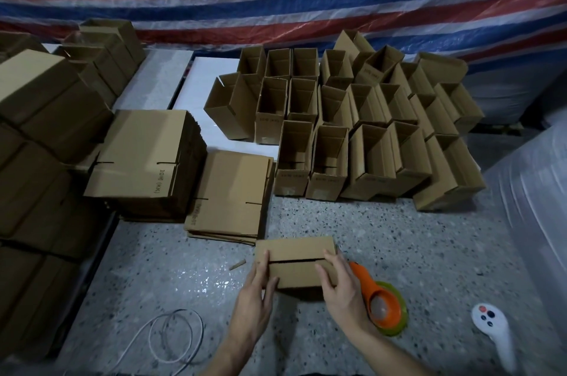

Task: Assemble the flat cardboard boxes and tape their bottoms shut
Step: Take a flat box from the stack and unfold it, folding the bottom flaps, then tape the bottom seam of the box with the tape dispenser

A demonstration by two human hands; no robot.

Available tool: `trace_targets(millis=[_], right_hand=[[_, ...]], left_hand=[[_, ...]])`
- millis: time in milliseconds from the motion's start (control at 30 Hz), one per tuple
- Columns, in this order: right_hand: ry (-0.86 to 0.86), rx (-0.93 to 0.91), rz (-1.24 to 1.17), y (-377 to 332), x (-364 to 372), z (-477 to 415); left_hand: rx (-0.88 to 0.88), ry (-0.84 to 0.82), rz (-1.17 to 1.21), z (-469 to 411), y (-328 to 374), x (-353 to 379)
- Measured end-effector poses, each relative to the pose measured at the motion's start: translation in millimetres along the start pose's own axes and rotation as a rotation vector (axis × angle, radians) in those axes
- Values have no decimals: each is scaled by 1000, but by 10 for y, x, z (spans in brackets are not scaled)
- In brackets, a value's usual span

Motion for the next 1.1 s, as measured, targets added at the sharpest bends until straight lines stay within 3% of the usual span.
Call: trace_targets(millis=[100,200,367,433,500,567,667,833,967,1100], right_hand=[[50,44,0,70,-38,5],[130,76,25,135,-39,28],[-185,53,9,348,15,44],[-60,192,-59,664,-145,108],[94,429,28,998,-266,196],[32,626,234,1257,-249,267],[-148,771,381,1517,-157,312],[-243,744,372,1485,-35,186],[5,708,287,1199,-374,40],[186,478,19,710,-805,-189]], left_hand=[[40,-42,-42,-87,120,72],[-44,-138,-272,-122,102,201],[-61,-211,-476,-158,-37,134],[-51,-234,-494,-175,-64,146],[-58,-244,-479,-181,-57,165],[-63,-248,-468,-179,-52,165],[-62,-268,-469,-173,-43,147],[-59,-285,-475,-167,-17,121],[-54,-277,-475,-161,-17,122],[-41,-254,-453,-154,-32,126]])
Point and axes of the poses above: each hand's wrist, its own z-axis away from the middle knuckle, its own x-axis out of the palm, y = z × x, the point moved 7 cm from there along -z, towards the middle knuckle, and after that the axes turned 7 degrees about -y, right-handed, at the moved point
